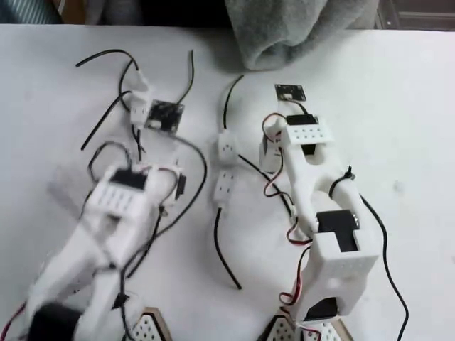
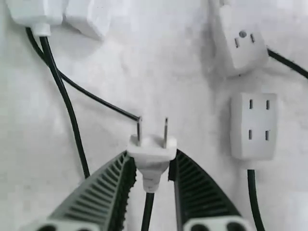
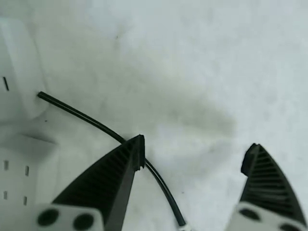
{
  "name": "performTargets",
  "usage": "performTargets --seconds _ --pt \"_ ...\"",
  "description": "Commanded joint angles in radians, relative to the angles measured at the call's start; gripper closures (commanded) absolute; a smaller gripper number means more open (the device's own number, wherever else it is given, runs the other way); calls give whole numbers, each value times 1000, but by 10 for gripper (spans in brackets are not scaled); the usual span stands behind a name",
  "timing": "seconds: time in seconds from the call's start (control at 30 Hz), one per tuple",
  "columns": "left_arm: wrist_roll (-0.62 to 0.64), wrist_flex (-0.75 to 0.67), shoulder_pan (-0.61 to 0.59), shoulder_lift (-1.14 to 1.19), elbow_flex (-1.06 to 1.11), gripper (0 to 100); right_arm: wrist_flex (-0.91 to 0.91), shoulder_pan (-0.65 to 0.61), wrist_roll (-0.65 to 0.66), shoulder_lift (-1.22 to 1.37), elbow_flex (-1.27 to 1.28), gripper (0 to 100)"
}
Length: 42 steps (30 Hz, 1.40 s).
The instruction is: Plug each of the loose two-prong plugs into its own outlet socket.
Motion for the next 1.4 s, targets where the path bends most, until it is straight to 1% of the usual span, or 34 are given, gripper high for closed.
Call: performTargets --seconds 0.0,0.17,0.4,0.5,0.53,0.73,0.8,0.9,1.03,1.1,1.23,1.37 --pt "-12 -160 12 -231 150 978 -12 10 0 -39 -3 676" --pt "-14 -371 16 -444 341 978 -8 8 0 -48 -3 676" --pt "-14 -764 16 -731 643 978 -12 7 2 -45 -3 676" --pt "-14 -865 18 -854 749 978 -13 8 2 -42 -6 676" --pt "-14 -858 18 -883 750 978 -13 5 2 -45 -6 676" --pt "-15 -680 16 -1061 749 976 -21 2 2 -51 -20 676" --pt "-8 -678 28 -1107 749 976 -21 2 0 -51 -48 676" --pt "-8 -706 91 -1159 749 976 8 2 -8 -94 -101 676" --pt "-14 -698 222 -1185 749 976 81 2 -3 -229 -189 676" --pt "-14 -687 260 -1185 749 976 113 -7 0 -314 -233 676" --pt "-14 -643 266 -1188 749 976 166 -53 0 -487 -293 676" --pt "-14 -640 266 -1188 749 976 203 -159 0 -656 -296 676"
